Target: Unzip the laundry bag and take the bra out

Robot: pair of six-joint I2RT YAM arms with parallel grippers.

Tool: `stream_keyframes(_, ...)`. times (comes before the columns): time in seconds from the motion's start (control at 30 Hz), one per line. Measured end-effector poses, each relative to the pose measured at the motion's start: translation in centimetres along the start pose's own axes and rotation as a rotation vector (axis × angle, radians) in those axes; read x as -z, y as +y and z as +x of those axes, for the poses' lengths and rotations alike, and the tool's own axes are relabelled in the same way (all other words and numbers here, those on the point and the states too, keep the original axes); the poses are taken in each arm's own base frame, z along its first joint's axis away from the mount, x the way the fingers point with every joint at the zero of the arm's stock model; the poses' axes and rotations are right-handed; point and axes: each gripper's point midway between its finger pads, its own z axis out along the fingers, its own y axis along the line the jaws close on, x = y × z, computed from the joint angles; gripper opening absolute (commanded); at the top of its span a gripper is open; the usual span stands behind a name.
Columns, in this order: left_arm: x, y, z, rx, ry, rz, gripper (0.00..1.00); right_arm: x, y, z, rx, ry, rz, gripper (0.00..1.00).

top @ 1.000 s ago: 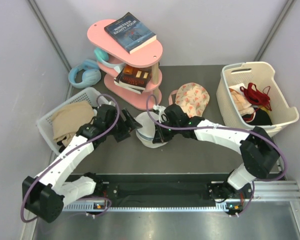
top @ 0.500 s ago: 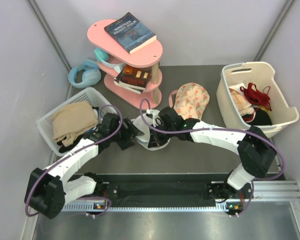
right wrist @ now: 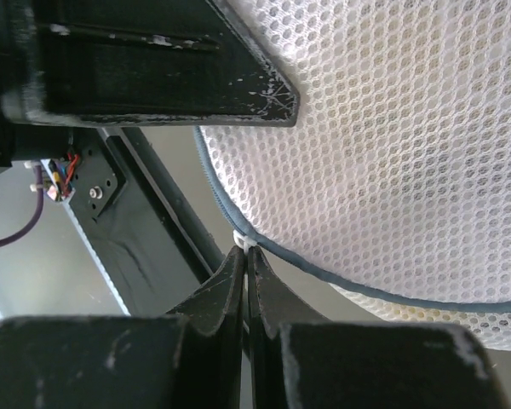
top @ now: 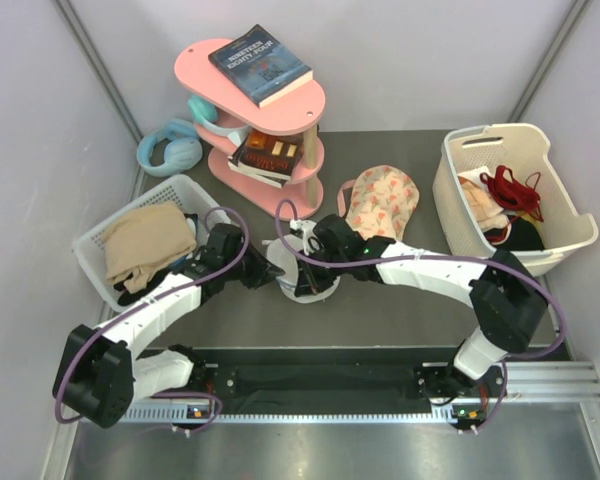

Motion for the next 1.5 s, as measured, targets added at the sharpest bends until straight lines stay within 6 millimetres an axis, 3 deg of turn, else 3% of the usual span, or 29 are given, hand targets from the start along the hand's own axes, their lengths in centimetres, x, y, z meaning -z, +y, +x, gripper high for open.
stream_keyframes(0.43,0.0,0.3,0.2,-0.003,0.003,0.001,0.00,-0.1,-1.5,0.6,-0.033,0.022,0.054,0.00)
stream_keyframes(0.77,0.2,0.1,0.0,-0.017,-0.007,0.009,0.00,2.2,-6.4,1.7,-0.153,-0.005,0.143,0.00)
stream_keyframes(0.97,0.0,0.0,-0.1,-0.042,-0.005,-0.001,0.00,2.5,-6.6,1.5,-0.155,-0.017,0.150,0.00)
stream_keyframes(1.07,-0.6,-1.3,-0.9,-0.091,0.000,-0.007,0.00,2.6,-6.6,1.4,-0.152,-0.020,0.154,0.00)
stream_keyframes(1.13,-1.2,-2.7,-1.6,-0.128,0.006,-0.001,0.08,2.6,-6.5,1.4,-0.147,-0.022,0.155,0.00)
stream_keyframes(1.3,-3.3,-6.7,-3.6,-0.240,0.019,0.028,0.59,2.4,-5.4,1.0,-0.124,-0.028,0.139,0.00)
stream_keyframes(1.4,-4.2,-8.0,-4.7,-0.283,0.008,0.033,0.72,2.1,-4.2,1.0,-0.118,-0.022,0.103,0.00)
stream_keyframes(1.5,-4.0,-7.7,-5.0,-0.297,-0.006,0.010,0.77,2.1,-3.8,1.2,-0.128,-0.016,0.091,0.00)
